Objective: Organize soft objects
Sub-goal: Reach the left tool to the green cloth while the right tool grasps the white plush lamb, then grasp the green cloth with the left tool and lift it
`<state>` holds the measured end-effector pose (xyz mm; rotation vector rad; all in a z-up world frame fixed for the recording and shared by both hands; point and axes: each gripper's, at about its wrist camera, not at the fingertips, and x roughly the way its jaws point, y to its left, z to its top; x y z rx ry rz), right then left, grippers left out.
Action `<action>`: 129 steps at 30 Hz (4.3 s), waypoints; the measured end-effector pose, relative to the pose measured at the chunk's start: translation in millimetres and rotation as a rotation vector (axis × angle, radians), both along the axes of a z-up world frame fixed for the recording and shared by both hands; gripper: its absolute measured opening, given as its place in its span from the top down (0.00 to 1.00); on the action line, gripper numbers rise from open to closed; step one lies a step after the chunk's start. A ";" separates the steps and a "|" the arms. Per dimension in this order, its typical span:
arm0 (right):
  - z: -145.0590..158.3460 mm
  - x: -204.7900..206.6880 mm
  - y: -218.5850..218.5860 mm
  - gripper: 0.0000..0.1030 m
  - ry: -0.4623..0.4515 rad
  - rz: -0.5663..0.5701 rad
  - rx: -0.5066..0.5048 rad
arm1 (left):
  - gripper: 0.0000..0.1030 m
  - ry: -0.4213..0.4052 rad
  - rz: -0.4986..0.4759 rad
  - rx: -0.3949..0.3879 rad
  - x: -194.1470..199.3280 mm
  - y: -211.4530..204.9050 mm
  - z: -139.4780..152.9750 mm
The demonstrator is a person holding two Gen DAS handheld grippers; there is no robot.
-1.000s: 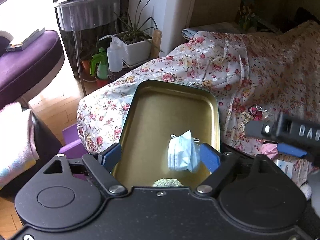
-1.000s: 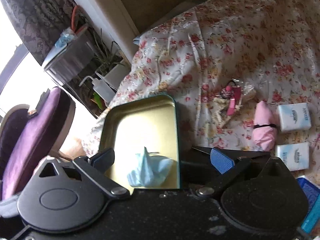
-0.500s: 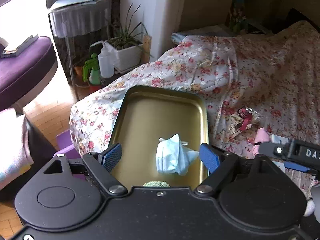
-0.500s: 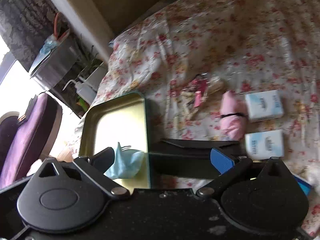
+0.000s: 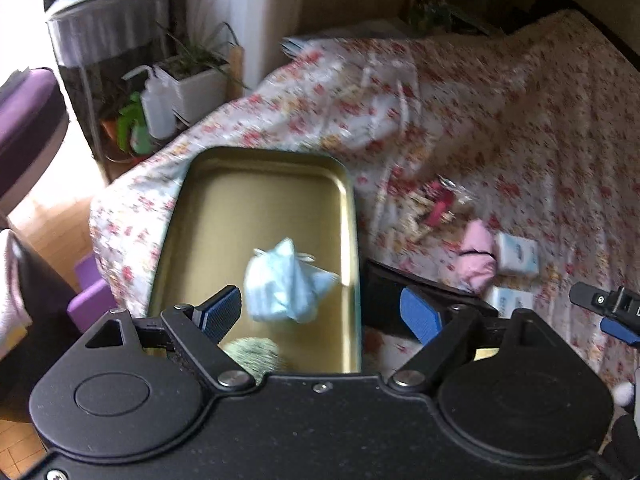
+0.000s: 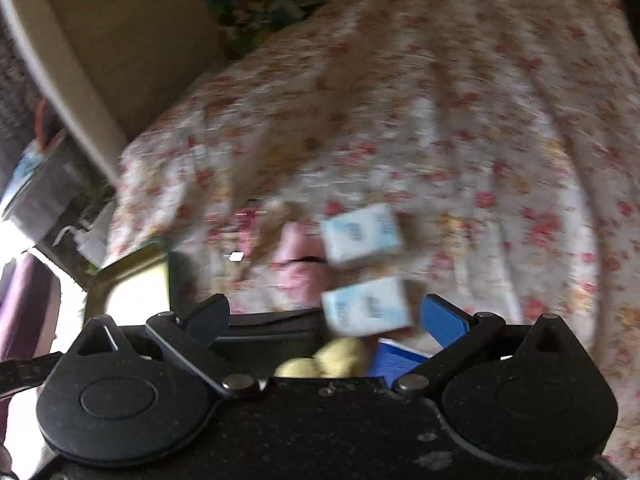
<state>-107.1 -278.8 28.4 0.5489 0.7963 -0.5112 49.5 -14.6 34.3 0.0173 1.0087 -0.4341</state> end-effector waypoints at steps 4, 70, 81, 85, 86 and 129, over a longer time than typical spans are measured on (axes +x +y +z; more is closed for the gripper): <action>-17.7 -29.6 -31.6 0.00 0.043 -0.124 0.026 | 0.19 -0.041 -0.059 0.042 -12.4 -20.7 1.4; -63.1 -95.3 -90.0 0.66 -0.073 -0.316 0.117 | 0.31 0.277 -0.304 0.185 -56.0 -132.9 -94.0; -59.9 -95.8 -86.8 0.65 -0.087 -0.289 0.105 | 0.31 0.325 -0.319 0.196 -58.2 -145.3 -112.6; -61.3 -95.7 -87.3 0.65 -0.083 -0.282 0.112 | 0.31 0.357 -0.334 0.185 -60.7 -150.5 -119.2; -61.4 -95.8 -87.4 0.65 -0.082 -0.282 0.112 | 0.31 0.353 -0.338 0.185 -60.7 -151.4 -119.7; -56.4 -137.9 -43.5 0.65 0.029 -0.382 0.183 | 0.46 0.073 -0.116 -0.016 -20.4 -46.3 -6.8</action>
